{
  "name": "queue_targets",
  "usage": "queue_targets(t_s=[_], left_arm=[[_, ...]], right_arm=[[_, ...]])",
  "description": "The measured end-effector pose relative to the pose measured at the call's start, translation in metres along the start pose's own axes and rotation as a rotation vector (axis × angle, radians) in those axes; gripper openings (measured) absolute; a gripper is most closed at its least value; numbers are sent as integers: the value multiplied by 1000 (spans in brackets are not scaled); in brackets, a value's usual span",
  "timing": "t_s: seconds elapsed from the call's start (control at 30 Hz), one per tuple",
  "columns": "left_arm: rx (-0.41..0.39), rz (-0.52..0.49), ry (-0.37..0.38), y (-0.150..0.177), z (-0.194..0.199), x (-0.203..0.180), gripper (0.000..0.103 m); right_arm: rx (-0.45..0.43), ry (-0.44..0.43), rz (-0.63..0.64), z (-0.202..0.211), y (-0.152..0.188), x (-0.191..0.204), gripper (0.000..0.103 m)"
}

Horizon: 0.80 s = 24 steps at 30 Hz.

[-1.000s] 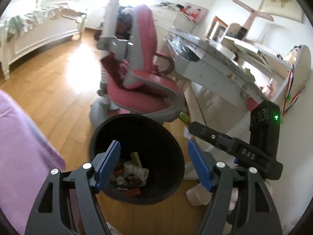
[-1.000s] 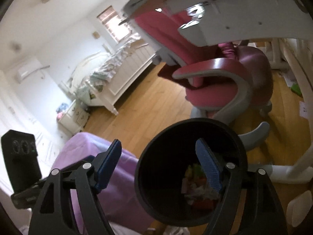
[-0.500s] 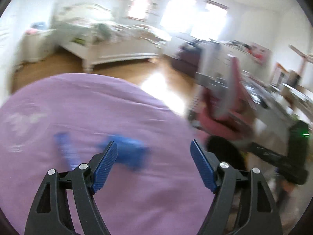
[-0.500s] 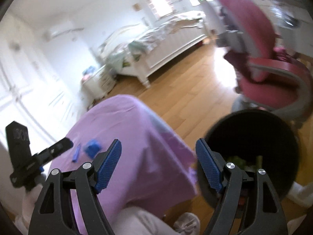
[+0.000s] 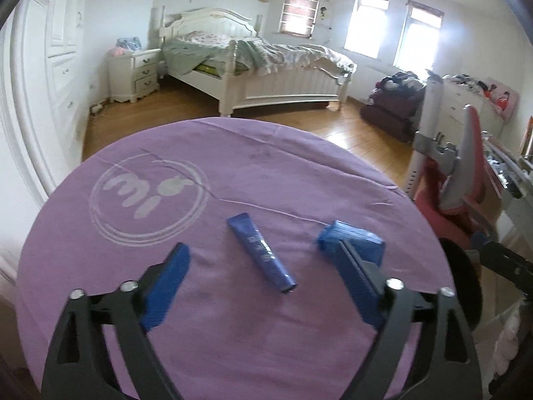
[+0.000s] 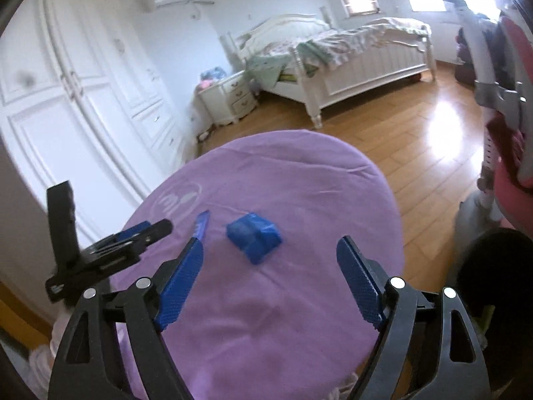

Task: Collect trash
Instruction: 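Move both tools back to the table toward the blue tube and wrapper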

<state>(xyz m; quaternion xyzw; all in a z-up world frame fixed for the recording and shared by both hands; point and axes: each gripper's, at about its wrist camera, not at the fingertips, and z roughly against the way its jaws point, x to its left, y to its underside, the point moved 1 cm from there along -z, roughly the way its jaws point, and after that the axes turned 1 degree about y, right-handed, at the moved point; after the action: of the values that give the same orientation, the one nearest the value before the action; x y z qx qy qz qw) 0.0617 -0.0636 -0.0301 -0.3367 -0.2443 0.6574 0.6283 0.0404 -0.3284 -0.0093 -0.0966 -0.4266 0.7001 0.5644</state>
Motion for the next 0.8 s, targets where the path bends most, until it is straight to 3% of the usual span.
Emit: queue_targets(t_s=[0.43,0.53,0.63,0.73,0.8], left_arm=[[70,-23,-20,3,-26,8,89],[144,-37,-16,4,-43,5,89],[196,-35,-9,6,-57,8,89],[190,-61,-21,2,-63,11,87],[192,-74,-33,-1,-66,15,80]], right_arm=[[54,16,14,-38,1,1,81],[70,20,29,-49,-2,0,81],[90,39,67,-62,-8,6,81],[144,97,151,-86,-14,16,81],[170,124,202,-100,-17,23,81]])
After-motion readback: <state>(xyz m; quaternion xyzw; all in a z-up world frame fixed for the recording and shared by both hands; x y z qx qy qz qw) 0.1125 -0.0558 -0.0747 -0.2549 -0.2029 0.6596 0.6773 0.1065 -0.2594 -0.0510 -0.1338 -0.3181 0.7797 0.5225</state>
